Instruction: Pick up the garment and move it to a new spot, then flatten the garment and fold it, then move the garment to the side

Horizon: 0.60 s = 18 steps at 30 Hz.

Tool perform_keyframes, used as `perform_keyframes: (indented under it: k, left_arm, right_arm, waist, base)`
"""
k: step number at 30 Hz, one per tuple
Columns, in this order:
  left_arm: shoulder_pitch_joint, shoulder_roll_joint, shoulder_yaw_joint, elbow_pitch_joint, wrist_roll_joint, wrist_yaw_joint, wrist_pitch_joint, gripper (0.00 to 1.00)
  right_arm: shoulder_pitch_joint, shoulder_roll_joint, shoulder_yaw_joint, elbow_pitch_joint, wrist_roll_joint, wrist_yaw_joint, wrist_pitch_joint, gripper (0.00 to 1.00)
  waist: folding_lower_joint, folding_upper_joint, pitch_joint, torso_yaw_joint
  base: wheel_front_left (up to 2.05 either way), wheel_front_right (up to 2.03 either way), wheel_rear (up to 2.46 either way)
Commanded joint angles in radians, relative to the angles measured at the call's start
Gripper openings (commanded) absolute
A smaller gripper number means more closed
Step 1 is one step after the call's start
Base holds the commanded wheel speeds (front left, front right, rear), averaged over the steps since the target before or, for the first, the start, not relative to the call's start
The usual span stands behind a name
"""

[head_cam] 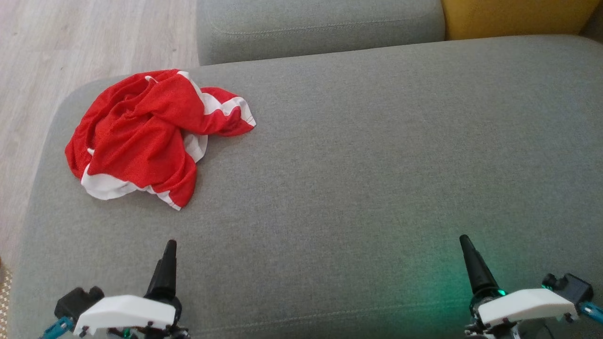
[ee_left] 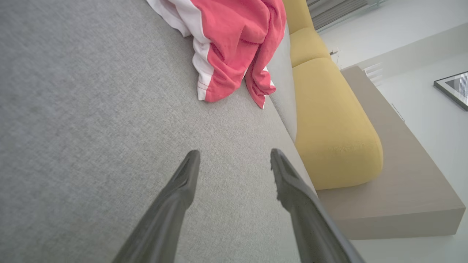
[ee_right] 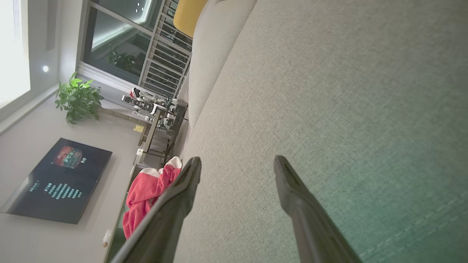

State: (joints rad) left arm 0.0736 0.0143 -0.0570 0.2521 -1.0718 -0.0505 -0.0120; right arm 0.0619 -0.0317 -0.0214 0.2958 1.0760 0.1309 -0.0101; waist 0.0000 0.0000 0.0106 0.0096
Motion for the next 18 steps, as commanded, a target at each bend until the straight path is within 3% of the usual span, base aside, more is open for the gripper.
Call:
perform_keyframes:
  k: [1,18]
  left_arm:
    - [-0.053,0.013,0.007,-0.041,0.017,0.0,-0.011,1.0]
    - [-0.082,0.06,-0.102,-0.119,0.255,0.098,-0.06,1.0]
  right_arm:
    - [-0.047,-0.007,0.011,-0.04,-0.017,0.0,-0.01,1.0]
    - [-0.058,-0.009,0.051,-0.106,-0.228,0.0,-0.061,1.0]
  waist:
    - [0.0,0.0,0.0,0.0]
    - [0.0,0.0,-0.005,0.007]
  base:
    - [0.0,0.0,0.0]
    - [0.0,0.0,0.0]
